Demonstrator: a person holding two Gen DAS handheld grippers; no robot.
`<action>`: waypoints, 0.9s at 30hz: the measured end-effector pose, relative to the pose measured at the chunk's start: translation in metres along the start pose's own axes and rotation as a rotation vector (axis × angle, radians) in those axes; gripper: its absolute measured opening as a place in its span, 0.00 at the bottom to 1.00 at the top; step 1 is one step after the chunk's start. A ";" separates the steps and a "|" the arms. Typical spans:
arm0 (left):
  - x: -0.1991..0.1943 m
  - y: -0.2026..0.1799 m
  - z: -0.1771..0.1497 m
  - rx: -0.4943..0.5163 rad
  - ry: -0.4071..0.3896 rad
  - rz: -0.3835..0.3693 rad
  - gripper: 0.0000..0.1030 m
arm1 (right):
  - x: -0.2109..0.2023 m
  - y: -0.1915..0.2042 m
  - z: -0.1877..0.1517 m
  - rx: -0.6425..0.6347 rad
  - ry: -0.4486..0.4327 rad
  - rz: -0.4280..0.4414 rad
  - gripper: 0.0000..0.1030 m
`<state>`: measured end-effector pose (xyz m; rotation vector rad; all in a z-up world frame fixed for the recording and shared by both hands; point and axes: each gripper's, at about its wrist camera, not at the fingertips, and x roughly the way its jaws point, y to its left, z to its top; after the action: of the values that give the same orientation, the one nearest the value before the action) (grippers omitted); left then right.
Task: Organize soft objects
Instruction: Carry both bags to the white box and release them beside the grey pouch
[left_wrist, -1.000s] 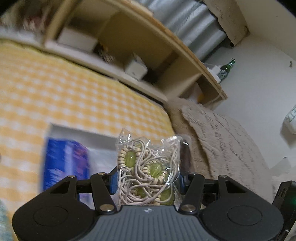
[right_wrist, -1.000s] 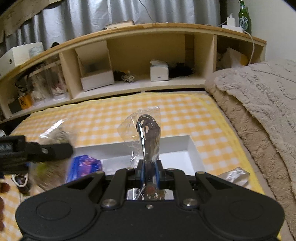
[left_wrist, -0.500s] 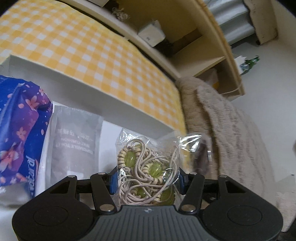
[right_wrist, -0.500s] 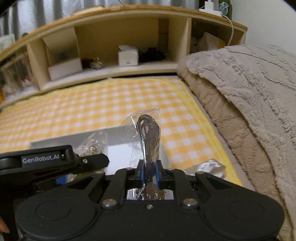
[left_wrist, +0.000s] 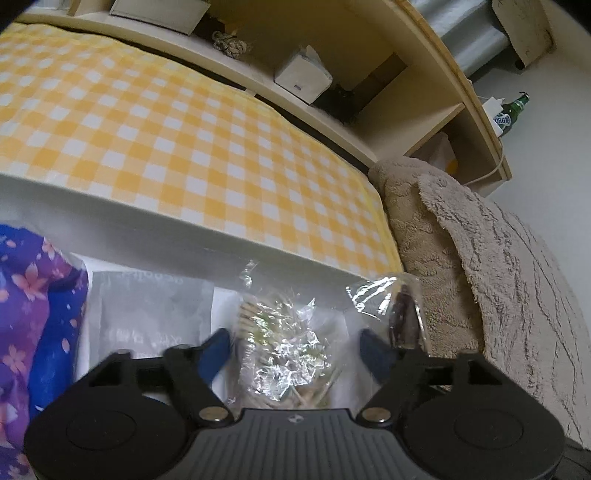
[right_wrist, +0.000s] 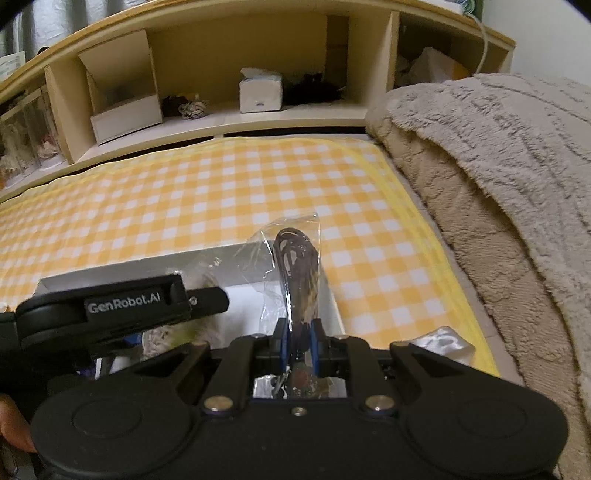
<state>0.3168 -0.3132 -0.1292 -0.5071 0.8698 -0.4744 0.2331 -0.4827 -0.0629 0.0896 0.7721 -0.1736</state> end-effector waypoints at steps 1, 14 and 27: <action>-0.002 0.000 0.001 0.004 -0.003 -0.004 0.82 | 0.002 0.000 0.001 -0.004 0.002 0.005 0.12; -0.033 -0.006 0.001 0.110 0.037 0.014 0.58 | 0.013 0.001 -0.001 -0.072 0.020 0.007 0.41; -0.052 -0.011 0.003 0.170 0.061 0.057 0.59 | -0.014 -0.001 -0.002 -0.008 -0.003 -0.001 0.51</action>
<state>0.2878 -0.2906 -0.0905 -0.3133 0.8909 -0.5088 0.2218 -0.4819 -0.0543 0.0810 0.7701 -0.1719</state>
